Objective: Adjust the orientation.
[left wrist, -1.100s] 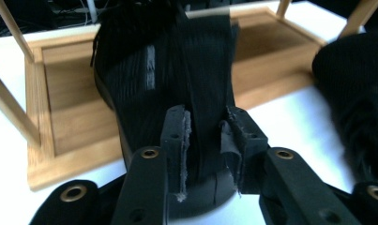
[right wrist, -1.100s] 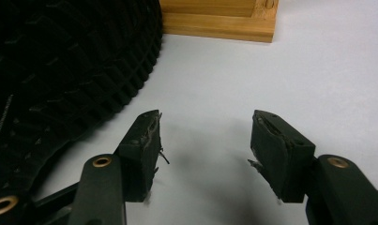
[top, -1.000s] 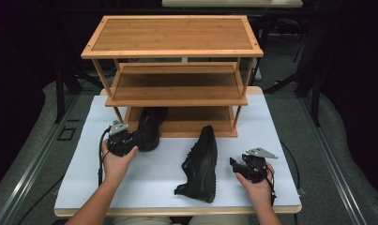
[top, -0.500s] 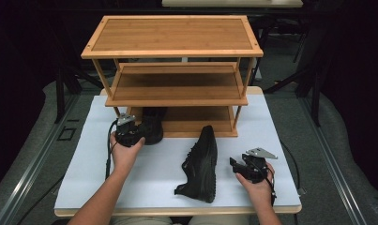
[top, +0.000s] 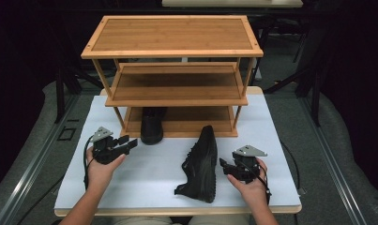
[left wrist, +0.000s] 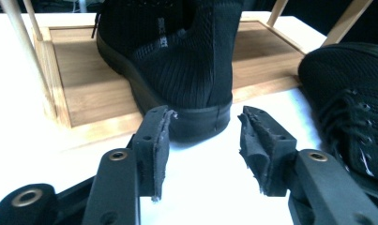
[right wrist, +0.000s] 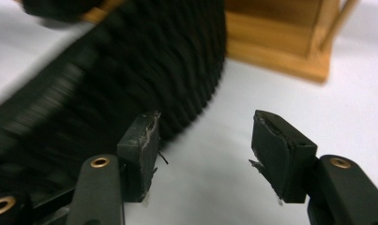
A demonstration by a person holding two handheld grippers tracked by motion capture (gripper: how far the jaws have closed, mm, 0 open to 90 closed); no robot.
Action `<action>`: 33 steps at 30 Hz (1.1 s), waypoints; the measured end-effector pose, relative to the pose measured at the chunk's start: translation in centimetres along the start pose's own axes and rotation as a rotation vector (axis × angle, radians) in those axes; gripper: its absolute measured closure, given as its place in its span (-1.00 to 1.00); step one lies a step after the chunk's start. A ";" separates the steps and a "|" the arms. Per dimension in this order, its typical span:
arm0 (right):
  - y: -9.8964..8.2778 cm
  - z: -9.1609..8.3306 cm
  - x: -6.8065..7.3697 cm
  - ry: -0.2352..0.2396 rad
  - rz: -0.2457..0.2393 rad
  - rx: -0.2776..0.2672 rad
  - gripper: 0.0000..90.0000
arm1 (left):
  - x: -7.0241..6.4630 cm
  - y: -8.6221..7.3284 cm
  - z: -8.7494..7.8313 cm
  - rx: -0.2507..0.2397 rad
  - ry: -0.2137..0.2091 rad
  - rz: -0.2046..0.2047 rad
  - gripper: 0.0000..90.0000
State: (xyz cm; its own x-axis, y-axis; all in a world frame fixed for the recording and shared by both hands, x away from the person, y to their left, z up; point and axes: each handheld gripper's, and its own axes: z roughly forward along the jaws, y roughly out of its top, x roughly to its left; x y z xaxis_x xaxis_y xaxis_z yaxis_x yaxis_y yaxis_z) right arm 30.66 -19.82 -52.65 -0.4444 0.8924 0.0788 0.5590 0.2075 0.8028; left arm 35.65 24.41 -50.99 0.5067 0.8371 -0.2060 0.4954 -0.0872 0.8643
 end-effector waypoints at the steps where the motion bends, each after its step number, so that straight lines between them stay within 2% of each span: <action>1: 0.0 0.0 0.0 0.000 0.000 0.000 -0.07 | 0.0 -0.2 -0.2 -0.002 -0.004 0.003 0.15; 2: 0.3 -0.2 0.4 -0.061 -0.011 0.004 -0.06 | 0.1 -0.5 -0.4 -0.003 -0.003 0.008 0.14; 3: 0.8 -0.5 0.8 -0.032 -0.015 -0.018 -0.06 | 0.1 -0.8 -0.6 -0.006 -0.004 0.014 0.11; 4: 1.2 -0.7 1.0 0.018 -0.015 -0.035 -0.06 | 0.1 -0.9 -0.7 -0.002 -0.001 0.020 0.11; 5: 1.6 -0.9 1.5 -0.018 -0.016 -0.034 -0.06 | 0.1 -1.2 -0.8 0.001 0.000 0.026 0.11; 6: 2.0 -1.1 1.7 0.022 -0.029 -0.049 -0.05 | 0.2 -1.4 -0.9 0.008 0.006 0.031 0.10; 7: 2.4 -1.3 2.4 -0.019 -0.033 -0.049 -0.05 | 0.3 -1.6 -0.9 0.012 0.011 0.032 0.10; 8: 2.7 -1.4 2.7 -0.017 -0.035 -0.052 -0.04 | 0.5 -1.7 -0.9 0.019 0.013 0.032 0.10; 9: 3.0 -1.5 2.9 0.021 -0.031 -0.066 -0.03 | 0.7 -1.8 -0.9 0.017 0.008 0.023 0.11; 10: 3.3 -1.6 3.2 0.012 -0.032 -0.072 -0.03 | 0.8 -1.9 -0.9 0.018 0.011 0.023 0.11; 11: 3.5 -1.5 3.3 0.056 -0.035 -0.076 -0.03 | 0.9 -1.9 -1.0 0.015 0.018 0.021 0.11; 12: 3.8 -1.5 3.7 0.007 -0.038 -0.064 -0.03 | 0.9 -2.0 -1.0 0.019 0.022 0.020 0.11; 13: 3.9 -1.4 3.9 0.017 -0.040 -0.055 -0.04 | 0.9 -2.0 -1.0 0.020 0.023 0.018 0.10; 15: 4.1 -0.9 4.0 0.057 -0.049 -0.050 -0.04 | 0.8 -2.1 -0.9 0.020 0.026 0.023 0.10; 16: 4.2 -0.7 4.2 0.032 -0.053 -0.035 -0.04 | 0.8 -2.1 -0.9 0.022 0.030 0.030 0.09; 17: 4.2 -0.5 4.2 0.028 -0.047 -0.027 -0.04 | 0.8 -2.2 -0.9 0.027 0.026 0.031 0.09; 18: 4.2 -0.2 4.0 0.070 -0.046 -0.024 -0.04 | 0.8 -2.2 -0.8 0.032 0.029 0.031 0.07; 19: 4.2 -0.2 4.0 0.070 -0.046 -0.024 -0.04 | 0.9 -2.3 -0.8 0.035 0.027 0.030 0.07; 21: 4.1 0.1 4.0 0.028 -0.036 -0.002 -0.06 | 1.0 -2.4 -0.8 0.036 0.031 0.030 0.07; 24: 4.1 0.3 3.8 0.075 -0.013 -0.006 -0.06 | 0.9 -2.4 -0.7 0.037 0.034 0.030 0.07; 33: 3.8 -0.1 3.5 0.079 -0.026 -0.011 0.16 | 0.4 -2.5 -0.6 0.045 0.040 0.060 0.07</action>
State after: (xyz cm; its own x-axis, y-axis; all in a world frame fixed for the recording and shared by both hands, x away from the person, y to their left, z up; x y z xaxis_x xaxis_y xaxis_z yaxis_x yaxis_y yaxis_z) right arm 31.18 -15.90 -49.23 -0.5130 0.8521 0.1040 0.5390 0.2255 0.8115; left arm 34.21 25.24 -52.96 0.5085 0.8504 -0.1350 0.4966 -0.1616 0.8528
